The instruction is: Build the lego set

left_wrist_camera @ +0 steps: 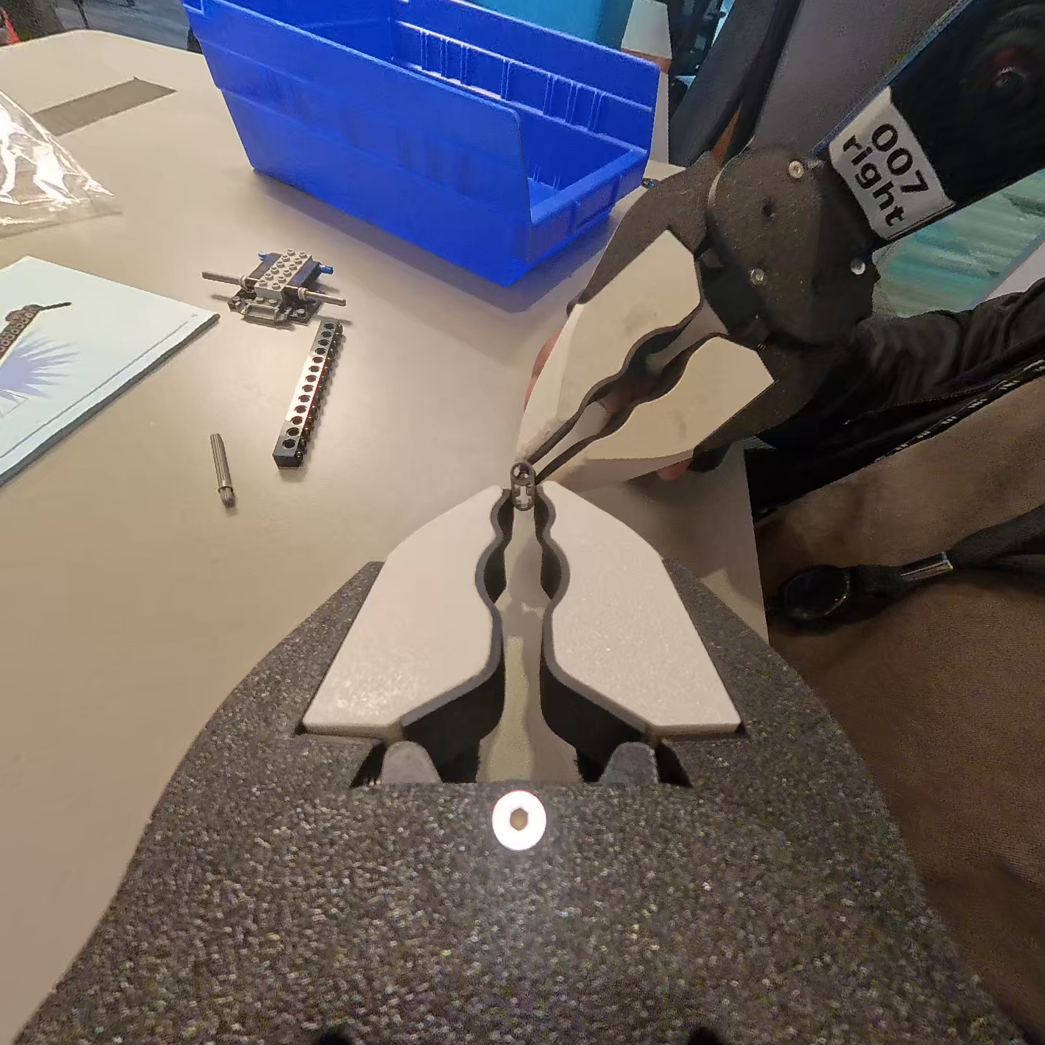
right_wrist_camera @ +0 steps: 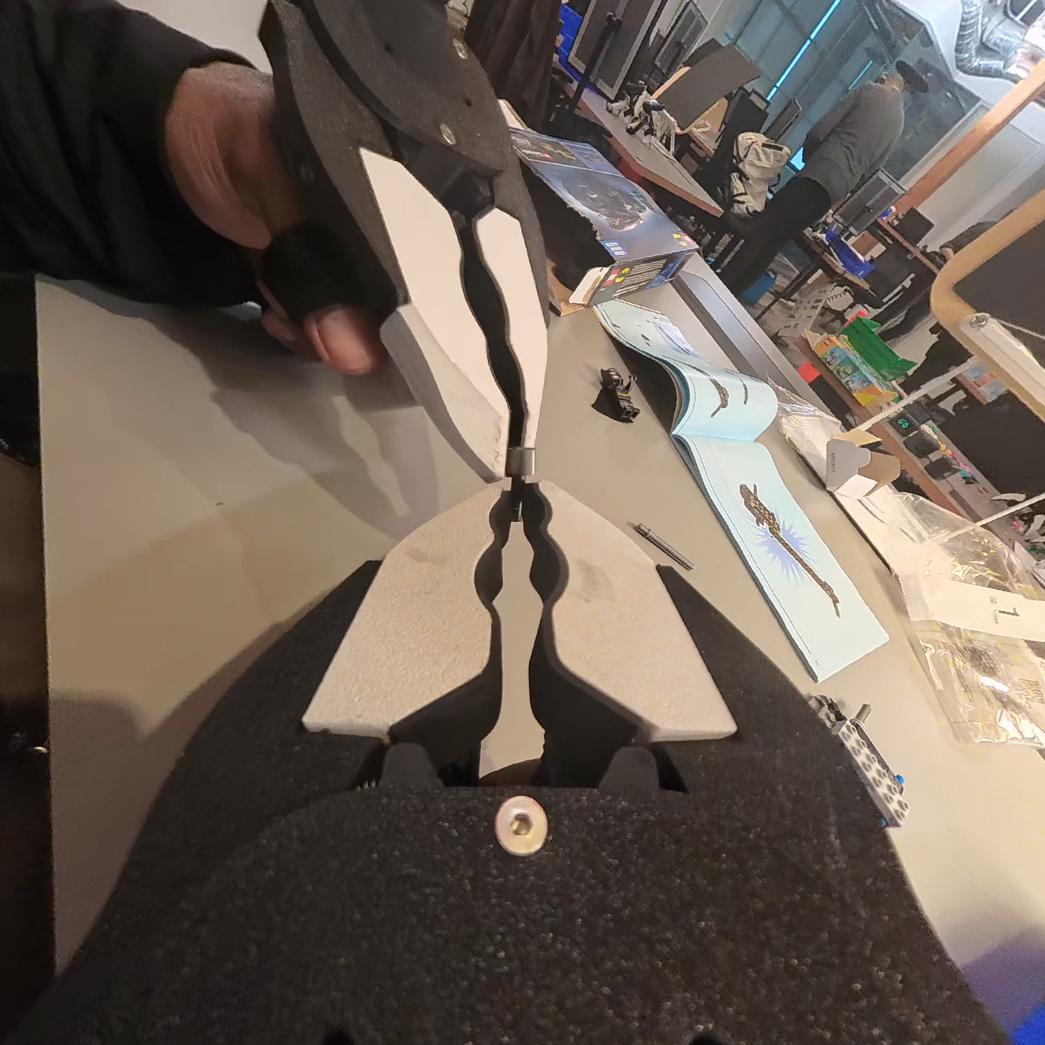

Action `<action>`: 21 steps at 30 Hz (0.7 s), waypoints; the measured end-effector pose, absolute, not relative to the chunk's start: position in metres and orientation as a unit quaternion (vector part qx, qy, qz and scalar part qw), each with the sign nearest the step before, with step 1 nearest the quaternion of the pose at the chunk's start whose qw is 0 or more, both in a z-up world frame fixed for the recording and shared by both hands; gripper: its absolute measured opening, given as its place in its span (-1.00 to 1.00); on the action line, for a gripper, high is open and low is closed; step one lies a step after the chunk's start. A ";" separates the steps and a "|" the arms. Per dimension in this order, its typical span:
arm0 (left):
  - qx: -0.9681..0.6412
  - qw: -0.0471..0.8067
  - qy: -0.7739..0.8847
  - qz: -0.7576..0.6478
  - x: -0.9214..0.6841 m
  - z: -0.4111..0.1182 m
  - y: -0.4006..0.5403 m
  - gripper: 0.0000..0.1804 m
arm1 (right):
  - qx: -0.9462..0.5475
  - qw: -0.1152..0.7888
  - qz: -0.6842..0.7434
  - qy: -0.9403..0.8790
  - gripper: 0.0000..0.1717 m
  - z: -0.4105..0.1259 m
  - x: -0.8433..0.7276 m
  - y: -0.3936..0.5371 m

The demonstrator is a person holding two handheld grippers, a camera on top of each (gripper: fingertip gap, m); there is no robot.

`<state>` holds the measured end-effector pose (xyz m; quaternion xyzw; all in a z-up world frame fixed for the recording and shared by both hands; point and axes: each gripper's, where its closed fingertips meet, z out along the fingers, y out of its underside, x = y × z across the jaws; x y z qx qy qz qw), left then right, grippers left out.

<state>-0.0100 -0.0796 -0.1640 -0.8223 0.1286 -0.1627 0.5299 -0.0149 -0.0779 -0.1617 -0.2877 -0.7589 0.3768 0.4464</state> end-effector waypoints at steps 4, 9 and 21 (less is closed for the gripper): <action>-0.826 0.524 0.129 -0.162 -0.011 -0.166 -0.081 -0.92 | -0.280 0.450 0.373 -0.761 -0.95 -0.162 -0.014 -0.079; -0.829 0.513 0.140 -0.176 -0.008 -0.169 -0.083 -0.92 | -0.280 0.446 0.371 -0.764 -0.95 -0.164 -0.014 -0.079; -0.858 0.465 0.159 -0.147 -0.008 -0.187 -0.082 -0.92 | -0.283 0.423 0.383 -0.771 -1.00 -0.166 -0.019 -0.084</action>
